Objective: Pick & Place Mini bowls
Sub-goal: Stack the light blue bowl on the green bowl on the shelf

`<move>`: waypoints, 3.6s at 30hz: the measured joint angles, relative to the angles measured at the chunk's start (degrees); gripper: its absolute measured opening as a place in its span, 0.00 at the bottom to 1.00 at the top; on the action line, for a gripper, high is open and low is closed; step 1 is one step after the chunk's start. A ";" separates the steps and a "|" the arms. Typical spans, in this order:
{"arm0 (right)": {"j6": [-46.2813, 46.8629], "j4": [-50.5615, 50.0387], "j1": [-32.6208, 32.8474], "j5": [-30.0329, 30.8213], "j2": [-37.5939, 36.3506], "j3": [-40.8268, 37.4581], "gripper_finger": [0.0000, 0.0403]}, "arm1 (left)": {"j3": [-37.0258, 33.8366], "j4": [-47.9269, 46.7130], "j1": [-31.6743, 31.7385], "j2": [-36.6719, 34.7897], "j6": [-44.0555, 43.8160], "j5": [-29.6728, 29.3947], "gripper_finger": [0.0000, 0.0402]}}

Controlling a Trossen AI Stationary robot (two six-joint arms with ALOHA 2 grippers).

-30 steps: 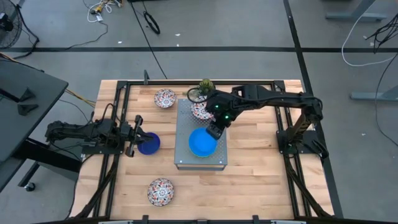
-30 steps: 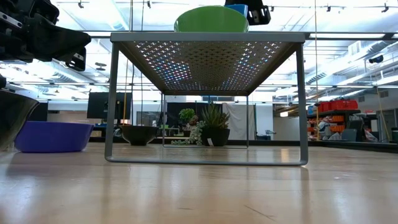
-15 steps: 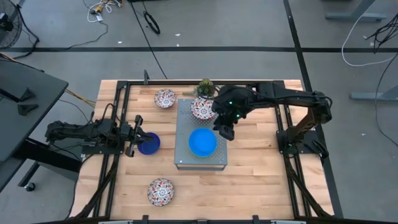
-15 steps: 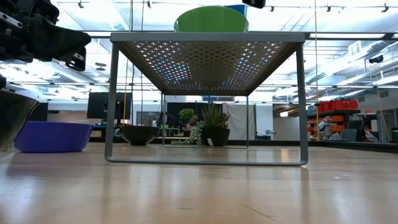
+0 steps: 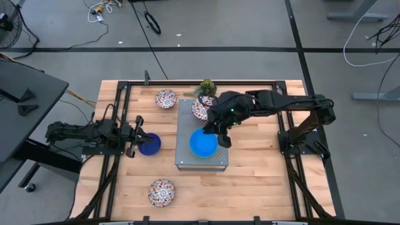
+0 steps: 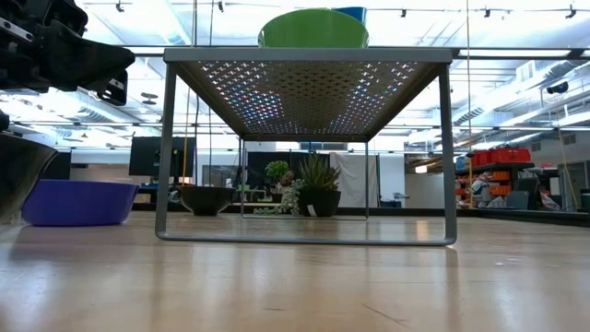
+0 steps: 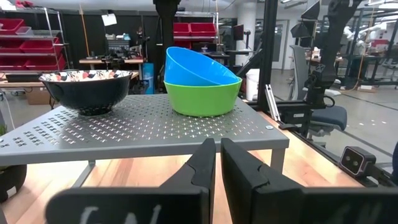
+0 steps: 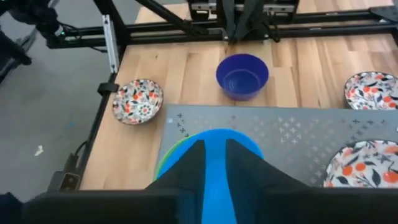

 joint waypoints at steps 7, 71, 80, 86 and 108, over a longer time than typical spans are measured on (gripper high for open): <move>-0.72 7.49 0.08 0.09 -2.45 -9.69 0.04 | 0.00 -0.04 0.00 0.00 -0.01 -0.01 0.07; -29.19 29.75 -7.72 -13.58 -11.46 -30.82 0.00 | 0.00 0.00 0.00 0.00 0.00 -0.02 0.07; -30.25 29.78 -8.58 -15.60 -8.71 -30.87 0.00 | 0.00 -0.04 0.00 -0.01 -0.01 -0.02 0.07; -31.08 29.91 -9.00 -15.97 -7.26 -30.87 0.00 | 0.00 0.00 0.00 0.00 0.00 -0.02 0.07; -29.71 30.83 -10.14 -17.43 -7.80 -30.87 0.00 | 0.00 0.00 0.00 0.00 0.00 -0.01 0.07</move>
